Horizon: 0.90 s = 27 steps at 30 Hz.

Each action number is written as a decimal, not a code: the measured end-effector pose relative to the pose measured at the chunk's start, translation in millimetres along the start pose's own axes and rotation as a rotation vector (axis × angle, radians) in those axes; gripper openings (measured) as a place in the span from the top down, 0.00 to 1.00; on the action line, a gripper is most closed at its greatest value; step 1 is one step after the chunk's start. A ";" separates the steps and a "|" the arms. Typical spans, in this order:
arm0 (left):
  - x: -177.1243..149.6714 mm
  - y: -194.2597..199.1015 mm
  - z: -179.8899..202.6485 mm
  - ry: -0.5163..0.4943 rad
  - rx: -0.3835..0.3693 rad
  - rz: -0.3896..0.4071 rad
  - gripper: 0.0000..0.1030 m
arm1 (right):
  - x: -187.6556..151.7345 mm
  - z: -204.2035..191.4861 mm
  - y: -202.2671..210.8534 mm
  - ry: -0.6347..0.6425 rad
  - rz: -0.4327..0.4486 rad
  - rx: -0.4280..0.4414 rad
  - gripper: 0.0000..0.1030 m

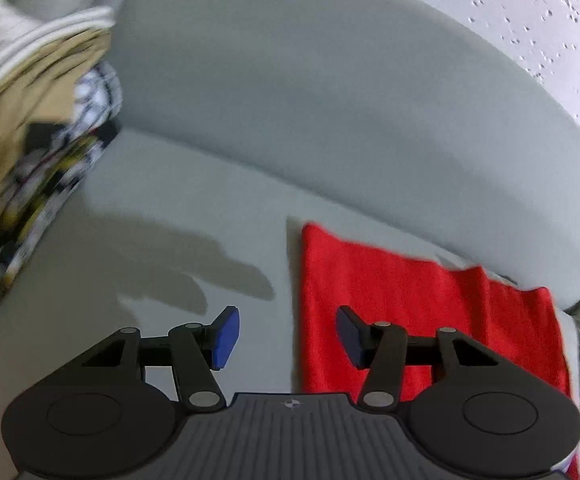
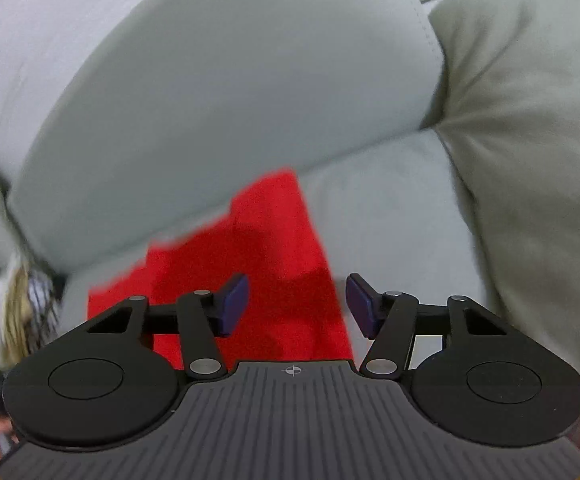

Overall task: Fold clothes
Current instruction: 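Grasp the edge of the folded T-shirt with both tools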

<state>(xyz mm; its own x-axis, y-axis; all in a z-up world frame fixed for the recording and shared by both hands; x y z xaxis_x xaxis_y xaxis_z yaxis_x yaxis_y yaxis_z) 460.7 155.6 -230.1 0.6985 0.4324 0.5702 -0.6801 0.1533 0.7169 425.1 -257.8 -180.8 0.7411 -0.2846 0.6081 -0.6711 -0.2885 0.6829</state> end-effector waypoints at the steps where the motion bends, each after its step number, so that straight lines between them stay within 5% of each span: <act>1: 2.8 -8.5 0.6 -0.007 0.001 0.000 0.50 | 7.2 5.6 -12.0 -0.016 0.004 0.002 0.40; 8: 19.4 -49.8 12.3 -0.059 -0.015 0.050 0.56 | 35.5 17.7 -64.3 -0.003 0.032 0.128 0.44; 9: 20.1 -52.6 17.7 -0.085 -0.015 0.052 0.96 | 35.2 13.4 -67.7 0.034 0.028 0.124 0.56; 10: 18.6 -53.3 23.6 -0.114 -0.008 0.048 0.95 | 34.0 8.3 -70.9 0.077 0.021 0.113 0.66; 11: 17.6 -52.6 29.0 -0.142 0.000 0.053 1.00 | 32.8 0.7 -70.6 0.143 0.020 0.076 0.95; 12: 18.2 -47.3 32.8 -0.165 0.010 0.085 1.00 | 31.6 -7.4 -69.4 0.215 0.019 0.033 0.98; 17: 18.6 -29.1 31.3 -0.183 0.096 0.175 1.00 | 25.9 -55.4 -33.0 0.574 0.229 -0.296 0.96; 19: 14.8 -33.7 25.1 -0.182 0.155 0.164 1.00 | 9.0 -80.6 -42.1 0.724 0.203 -0.357 0.75; 21: 12.0 -35.1 18.5 -0.162 0.186 0.153 1.00 | -8.8 -99.0 -49.0 0.803 0.139 -0.301 0.60; 25: 7.7 -32.5 15.4 -0.159 0.182 0.143 0.99 | 1.8 -77.4 -27.3 0.574 0.180 -0.220 0.42; 27: 7.6 -32.6 14.7 -0.153 0.176 0.137 0.99 | 17.4 -45.0 -21.8 0.381 0.193 -0.203 0.44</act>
<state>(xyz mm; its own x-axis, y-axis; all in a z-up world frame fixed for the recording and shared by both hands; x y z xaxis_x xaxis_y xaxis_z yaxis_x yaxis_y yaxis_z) 491.5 140.8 -243.3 0.6369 0.2969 0.7115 -0.7312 -0.0599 0.6795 453.4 -215.3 -167.0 0.5826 0.0508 0.8112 -0.8083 -0.0683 0.5848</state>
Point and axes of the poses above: each gripper's, at about its wrist camera, not at the fingertips, and y roughly against the way its jaws point, z to its right, x to its top, the point moved 7 cm from there along -y, roughly the way its jaws point, and after that the axes turned 13 degrees about y, right-handed, at the moved point
